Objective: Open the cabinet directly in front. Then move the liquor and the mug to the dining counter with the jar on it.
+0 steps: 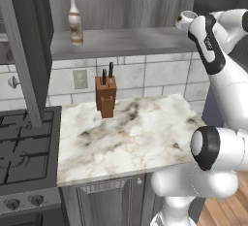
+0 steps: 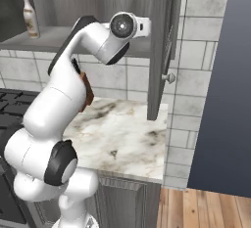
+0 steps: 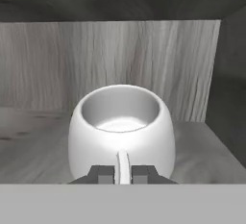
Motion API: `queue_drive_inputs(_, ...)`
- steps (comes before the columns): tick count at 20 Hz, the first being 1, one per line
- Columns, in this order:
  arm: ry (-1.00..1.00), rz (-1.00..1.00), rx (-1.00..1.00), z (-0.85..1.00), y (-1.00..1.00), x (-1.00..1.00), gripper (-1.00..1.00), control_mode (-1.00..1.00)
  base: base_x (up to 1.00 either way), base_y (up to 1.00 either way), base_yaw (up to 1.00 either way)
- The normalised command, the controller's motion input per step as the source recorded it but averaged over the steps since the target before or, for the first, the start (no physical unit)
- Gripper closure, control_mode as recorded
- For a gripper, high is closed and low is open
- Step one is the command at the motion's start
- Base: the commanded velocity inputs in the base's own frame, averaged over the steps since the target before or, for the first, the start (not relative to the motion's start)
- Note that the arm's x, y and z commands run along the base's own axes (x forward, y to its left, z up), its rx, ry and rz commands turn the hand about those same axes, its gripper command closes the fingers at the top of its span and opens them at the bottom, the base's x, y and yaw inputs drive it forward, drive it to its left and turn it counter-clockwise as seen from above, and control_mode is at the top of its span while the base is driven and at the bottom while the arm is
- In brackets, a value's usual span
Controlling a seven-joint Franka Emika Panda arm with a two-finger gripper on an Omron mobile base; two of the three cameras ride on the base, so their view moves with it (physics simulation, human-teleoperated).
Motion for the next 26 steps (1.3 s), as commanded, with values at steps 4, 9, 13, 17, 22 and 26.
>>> queue_drive_inputs(4,-0.13,0.15,0.00,0.21,0.18,-1.00,1.00,-1.00,0.00,0.00,0.00)
queue_drive_inputs(9,0.04,0.27,-0.07,-0.01,0.63,-1.00,1.00,-1.00,0.00,0.00,0.00)
queue_drive_inputs(13,0.09,0.30,-0.08,-0.10,0.67,-1.00,1.00,-1.00,0.00,0.00,0.00)
queue_drive_inputs(17,0.20,0.31,-0.08,-0.51,0.65,-1.00,1.00,-1.00,0.00,0.00,0.00)
queue_drive_inputs(22,0.33,0.37,-0.12,-0.86,0.70,-1.00,1.00,-1.00,0.00,0.00,0.00)
queue_drive_inputs(26,0.32,0.44,-0.08,-0.95,0.61,-0.97,1.00,-1.00,0.00,0.00,0.00)
